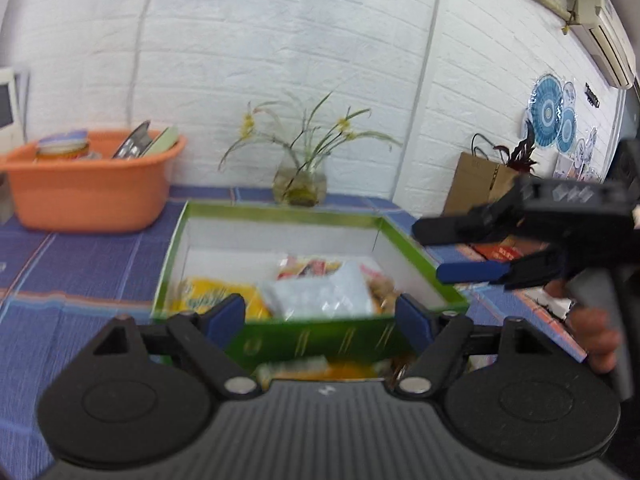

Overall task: Organize snacks
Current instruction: 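Grasp the clear yellow bread bag with the right gripper and lift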

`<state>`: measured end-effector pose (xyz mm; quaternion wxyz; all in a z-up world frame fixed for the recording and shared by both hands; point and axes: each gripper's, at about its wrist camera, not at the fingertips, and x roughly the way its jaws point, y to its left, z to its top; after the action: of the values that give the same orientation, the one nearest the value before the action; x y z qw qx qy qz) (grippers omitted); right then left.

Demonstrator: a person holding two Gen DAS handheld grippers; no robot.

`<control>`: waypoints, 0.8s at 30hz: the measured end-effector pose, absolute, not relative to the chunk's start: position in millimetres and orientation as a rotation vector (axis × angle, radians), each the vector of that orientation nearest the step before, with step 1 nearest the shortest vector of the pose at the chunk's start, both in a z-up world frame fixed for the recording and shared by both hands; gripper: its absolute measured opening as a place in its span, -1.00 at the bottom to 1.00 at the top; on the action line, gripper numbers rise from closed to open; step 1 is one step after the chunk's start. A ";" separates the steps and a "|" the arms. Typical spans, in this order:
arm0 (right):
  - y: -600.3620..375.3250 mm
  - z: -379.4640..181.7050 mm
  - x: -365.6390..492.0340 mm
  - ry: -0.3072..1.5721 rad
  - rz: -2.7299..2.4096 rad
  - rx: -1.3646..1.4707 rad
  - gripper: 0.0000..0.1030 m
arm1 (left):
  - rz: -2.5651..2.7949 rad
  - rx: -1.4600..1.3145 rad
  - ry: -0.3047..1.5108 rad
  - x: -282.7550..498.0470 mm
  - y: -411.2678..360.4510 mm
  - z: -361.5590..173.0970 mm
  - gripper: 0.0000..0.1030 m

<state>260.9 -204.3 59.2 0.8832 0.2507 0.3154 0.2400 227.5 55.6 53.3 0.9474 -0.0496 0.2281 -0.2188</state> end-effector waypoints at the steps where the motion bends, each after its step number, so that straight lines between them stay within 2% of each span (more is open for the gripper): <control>1: -197.9 60.5 257.1 0.672 0.536 0.510 1.00 | -0.435 -0.111 0.487 227.8 61.2 45.8 0.51; 5: -165.1 54.7 251.2 0.800 0.598 0.428 1.00 | -0.441 -0.176 0.595 238.8 74.7 20.7 0.51; 9: -140.2 35.2 258.6 0.866 0.490 0.334 1.00 | -0.452 -0.192 0.624 248.8 73.8 9.4 0.51; 16: -139.4 2.7 283.5 0.973 0.339 0.438 1.00 | -0.517 -0.171 0.671 260.1 57.3 -1.8 0.51; 21: -134.6 -3.5 280.3 0.924 0.390 0.417 1.00 | -0.507 -0.211 0.688 266.0 56.2 -8.4 0.47; 24: -130.8 -2.4 274.9 0.884 0.409 0.401 1.00 | -0.486 -0.204 0.669 260.4 56.1 -5.4 0.36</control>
<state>274.9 -130.8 -2.4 0.8645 0.1913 0.4217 0.1953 260.4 56.1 -5.4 0.9106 -0.0989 0.3247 -0.2357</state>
